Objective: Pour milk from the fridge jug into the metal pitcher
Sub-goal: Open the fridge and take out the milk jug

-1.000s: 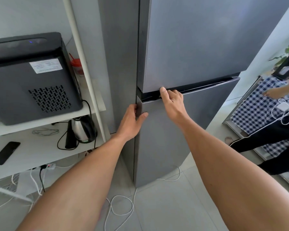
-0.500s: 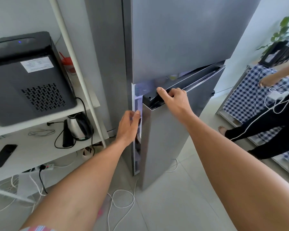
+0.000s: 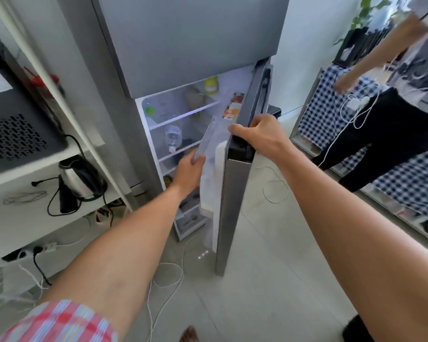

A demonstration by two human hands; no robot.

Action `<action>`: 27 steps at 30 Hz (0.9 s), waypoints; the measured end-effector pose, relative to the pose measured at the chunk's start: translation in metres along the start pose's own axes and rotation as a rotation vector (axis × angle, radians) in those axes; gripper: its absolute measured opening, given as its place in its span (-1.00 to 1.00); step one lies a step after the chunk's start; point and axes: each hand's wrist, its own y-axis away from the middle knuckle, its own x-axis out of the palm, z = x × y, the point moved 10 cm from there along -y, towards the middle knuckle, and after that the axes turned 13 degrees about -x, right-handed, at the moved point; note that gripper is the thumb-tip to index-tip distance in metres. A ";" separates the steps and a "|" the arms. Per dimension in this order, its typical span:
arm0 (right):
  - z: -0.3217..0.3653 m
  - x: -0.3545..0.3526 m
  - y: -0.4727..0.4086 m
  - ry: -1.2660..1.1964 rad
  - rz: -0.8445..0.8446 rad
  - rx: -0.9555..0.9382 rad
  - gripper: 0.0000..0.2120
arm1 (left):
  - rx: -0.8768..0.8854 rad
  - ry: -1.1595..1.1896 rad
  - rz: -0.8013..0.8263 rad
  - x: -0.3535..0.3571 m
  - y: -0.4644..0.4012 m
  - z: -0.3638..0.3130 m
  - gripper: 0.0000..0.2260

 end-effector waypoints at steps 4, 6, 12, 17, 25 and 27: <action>-0.019 -0.041 0.019 -0.019 0.005 0.038 -0.54 | -0.031 0.063 0.014 0.044 0.019 -0.004 -0.69; -0.026 -0.062 0.025 0.078 0.046 0.036 -0.54 | -0.076 0.072 0.060 0.071 0.026 -0.001 -0.68; -0.058 -0.119 0.045 0.417 0.054 0.022 -0.76 | -0.140 0.066 0.088 0.156 0.050 -0.009 -0.54; -0.087 -0.171 0.059 0.555 -0.003 0.000 -0.66 | -0.177 0.055 0.106 0.213 0.059 -0.016 -0.45; -0.105 -0.212 0.059 0.614 -0.144 -0.074 -0.63 | -0.157 -0.196 0.052 0.242 0.040 0.018 -0.57; -0.106 -0.217 0.058 0.638 -0.207 -0.089 -0.64 | -0.189 -0.291 0.065 0.250 0.029 0.042 -0.51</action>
